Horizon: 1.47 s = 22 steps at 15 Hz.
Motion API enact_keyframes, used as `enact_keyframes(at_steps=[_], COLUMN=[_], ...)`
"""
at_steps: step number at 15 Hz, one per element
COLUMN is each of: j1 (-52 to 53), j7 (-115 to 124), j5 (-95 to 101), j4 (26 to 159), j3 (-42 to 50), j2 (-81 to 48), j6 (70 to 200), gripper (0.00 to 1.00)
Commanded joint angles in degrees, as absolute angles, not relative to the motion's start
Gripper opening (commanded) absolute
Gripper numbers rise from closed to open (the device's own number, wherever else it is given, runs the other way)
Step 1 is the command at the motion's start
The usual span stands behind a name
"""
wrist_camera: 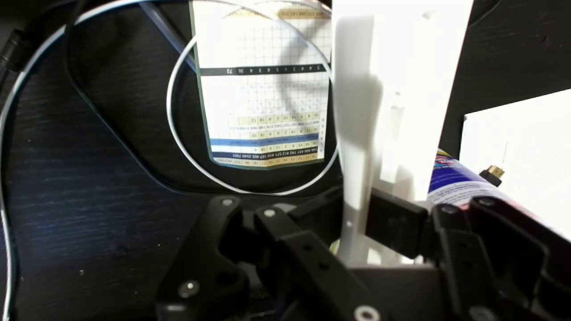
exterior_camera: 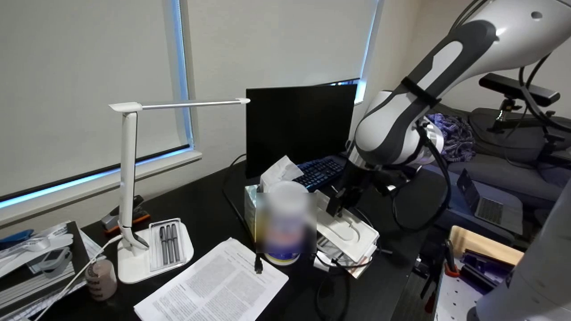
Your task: Move the white box to the left
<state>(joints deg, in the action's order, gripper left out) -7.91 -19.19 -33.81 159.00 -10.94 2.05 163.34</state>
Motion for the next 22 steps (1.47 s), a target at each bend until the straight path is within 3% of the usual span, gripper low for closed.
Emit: enact_keyframes(at_steps=[1,5,11,22], j1=[-8.30,-1.60,6.37,7.37], j7=[-17.21,-18.54,-18.68,-22.07], j5=[-31.85,-33.22,-35.55,-46.15], j4=[158.30,158.84,158.85,143.04], j3=[-10.83,-9.92,-13.04,-21.32], j2=[0.22,-0.95,-5.14,-26.44], j6=[161.92,156.04,159.28,172.70], gripper=[0.03,0.03,0.03,0.03])
